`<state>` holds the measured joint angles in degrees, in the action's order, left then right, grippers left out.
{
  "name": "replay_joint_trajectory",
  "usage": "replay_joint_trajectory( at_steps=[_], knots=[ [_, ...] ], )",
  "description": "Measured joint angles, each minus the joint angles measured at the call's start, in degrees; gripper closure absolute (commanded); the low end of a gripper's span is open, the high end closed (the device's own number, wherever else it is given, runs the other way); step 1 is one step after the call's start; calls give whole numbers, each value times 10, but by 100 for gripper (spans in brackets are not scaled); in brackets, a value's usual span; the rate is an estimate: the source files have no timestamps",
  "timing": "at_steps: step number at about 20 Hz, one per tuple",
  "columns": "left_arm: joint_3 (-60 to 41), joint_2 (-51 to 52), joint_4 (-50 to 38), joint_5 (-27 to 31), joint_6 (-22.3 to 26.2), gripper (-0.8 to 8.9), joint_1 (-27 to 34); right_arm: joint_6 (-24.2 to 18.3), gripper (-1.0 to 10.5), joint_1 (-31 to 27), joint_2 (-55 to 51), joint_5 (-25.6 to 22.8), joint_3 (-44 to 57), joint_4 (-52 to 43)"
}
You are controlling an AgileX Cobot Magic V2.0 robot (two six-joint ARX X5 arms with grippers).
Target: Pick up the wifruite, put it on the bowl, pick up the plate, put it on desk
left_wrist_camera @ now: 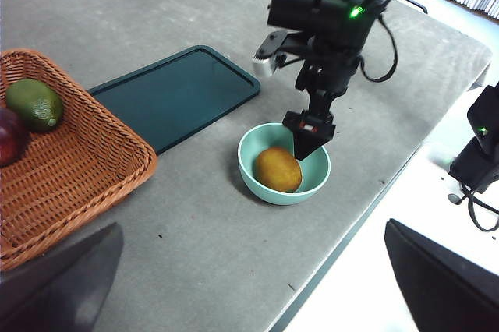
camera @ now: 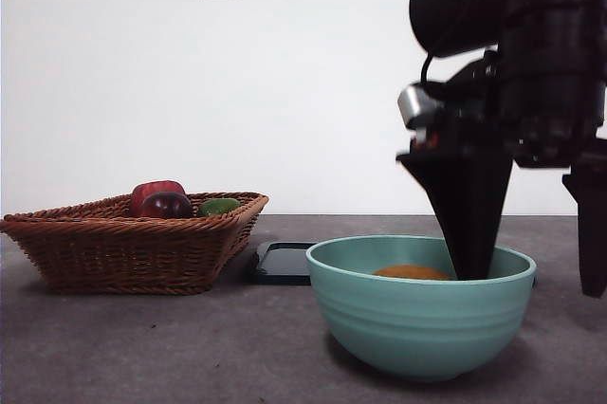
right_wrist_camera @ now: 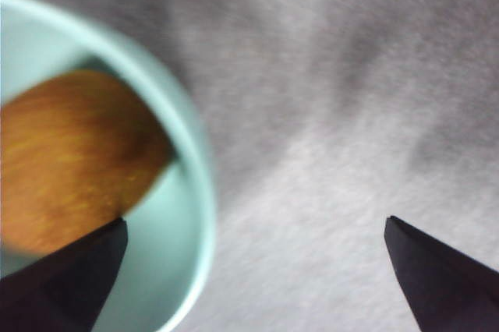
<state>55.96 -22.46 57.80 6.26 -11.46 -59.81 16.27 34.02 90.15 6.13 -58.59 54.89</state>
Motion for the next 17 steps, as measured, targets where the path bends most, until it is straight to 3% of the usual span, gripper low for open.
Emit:
replay_joint_trajectory(
  at_steps=[4,8,12,17],
  knots=[
    [0,0,0,0,0,220,0,11,434,0,11,-15,0,-14],
    [0,0,0,0,0,220,0,33,724,2,19,-14,0,-37],
    [0,0,0,0,0,220,0,51,939,12,19,-12,0,-51],
    [0,0,0,0,0,220,0,52,938,18,19,-9,-2,-50]
  ],
)
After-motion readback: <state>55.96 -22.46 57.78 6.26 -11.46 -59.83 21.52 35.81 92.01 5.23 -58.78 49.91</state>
